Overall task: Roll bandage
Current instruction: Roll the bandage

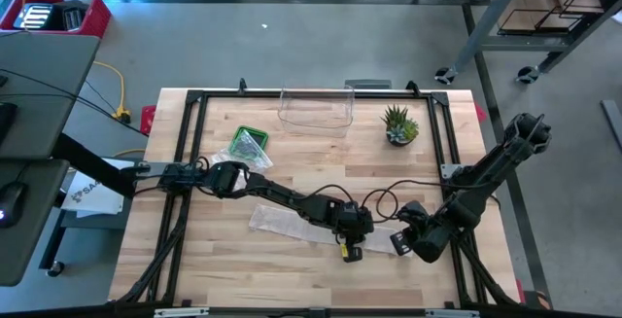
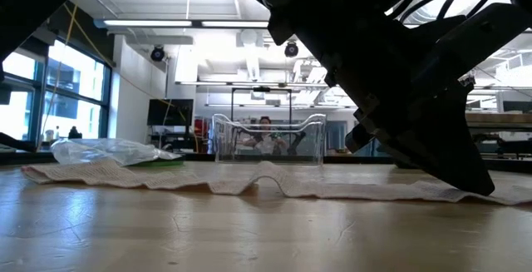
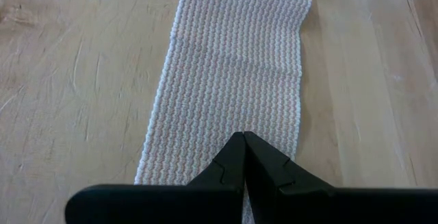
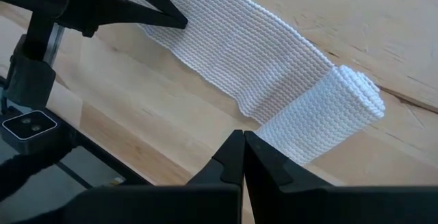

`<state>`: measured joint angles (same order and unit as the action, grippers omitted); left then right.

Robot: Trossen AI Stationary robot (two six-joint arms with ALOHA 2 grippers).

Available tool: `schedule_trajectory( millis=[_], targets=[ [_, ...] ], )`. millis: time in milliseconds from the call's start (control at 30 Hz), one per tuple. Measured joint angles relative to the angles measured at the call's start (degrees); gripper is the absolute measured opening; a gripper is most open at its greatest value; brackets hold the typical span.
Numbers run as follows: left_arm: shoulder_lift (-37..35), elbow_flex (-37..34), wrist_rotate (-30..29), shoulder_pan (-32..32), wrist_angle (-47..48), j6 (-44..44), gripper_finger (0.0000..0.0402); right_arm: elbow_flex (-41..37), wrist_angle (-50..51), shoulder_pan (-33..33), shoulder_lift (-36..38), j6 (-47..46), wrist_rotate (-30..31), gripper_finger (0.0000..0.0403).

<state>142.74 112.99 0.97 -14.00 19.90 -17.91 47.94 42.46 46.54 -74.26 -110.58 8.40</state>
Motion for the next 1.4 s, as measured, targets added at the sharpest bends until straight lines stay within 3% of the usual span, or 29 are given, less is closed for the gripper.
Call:
schedule_trajectory(
  millis=[633, 800, 933, 1167, 1400],
  targets=[
    [0.0, 0.0, 1.4, 0.0, -0.02, -1.46, 0.0, 0.0, -0.49, 0.96, -0.01, 5.47, 0.22, 0.0],
    [0.0, 0.0, 1.28, 0.07, -0.02, -1.46, 0.0, 0.0, -0.12, 3.32, -0.02, 6.09, -2.21, 0.0],
    [0.0, 0.0, 1.28, 0.07, -0.04, -1.46, 0.0, 0.0, 3.41, 6.54, 0.0, 0.25, -9.49, 0.0],
    [0.0, 0.0, 1.12, 0.11, -0.29, -1.46, 0.0, -0.1, 10.72, 11.78, -1.0, -10.19, -10.07, 0.0],
    [0.0, 0.0, 1.12, 0.22, -0.68, -1.42, 0.0, -8.92, -4.98, 11.95, -3.65, -10.77, -10.63, 0.0]
  ],
)
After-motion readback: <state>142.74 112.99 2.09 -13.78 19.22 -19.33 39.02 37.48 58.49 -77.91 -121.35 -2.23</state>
